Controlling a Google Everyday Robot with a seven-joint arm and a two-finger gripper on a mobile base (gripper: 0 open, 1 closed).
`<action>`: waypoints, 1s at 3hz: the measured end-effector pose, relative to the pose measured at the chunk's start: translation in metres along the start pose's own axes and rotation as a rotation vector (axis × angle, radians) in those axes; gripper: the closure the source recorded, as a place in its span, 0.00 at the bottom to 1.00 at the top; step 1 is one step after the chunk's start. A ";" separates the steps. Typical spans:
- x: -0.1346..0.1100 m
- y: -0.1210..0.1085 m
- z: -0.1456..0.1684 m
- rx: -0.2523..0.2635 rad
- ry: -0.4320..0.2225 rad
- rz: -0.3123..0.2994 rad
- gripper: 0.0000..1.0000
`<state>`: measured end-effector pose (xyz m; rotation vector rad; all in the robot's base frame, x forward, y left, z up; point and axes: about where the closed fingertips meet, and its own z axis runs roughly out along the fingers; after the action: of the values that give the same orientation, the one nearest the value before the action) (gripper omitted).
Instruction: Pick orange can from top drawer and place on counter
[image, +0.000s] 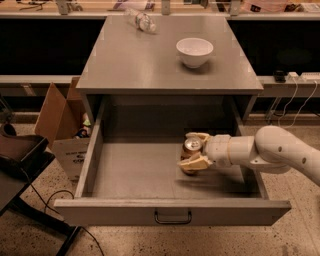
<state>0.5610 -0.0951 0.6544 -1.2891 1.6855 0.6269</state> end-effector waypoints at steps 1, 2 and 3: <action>-0.003 -0.001 -0.002 0.000 0.000 0.000 0.65; -0.003 -0.001 -0.002 0.000 0.000 0.000 0.88; -0.040 -0.008 -0.020 0.001 0.004 -0.029 1.00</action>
Offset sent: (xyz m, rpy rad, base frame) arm 0.0001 0.0000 0.0035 0.0002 0.0002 0.0001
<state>0.5638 -0.0946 0.6992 -1.3130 1.6669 0.6070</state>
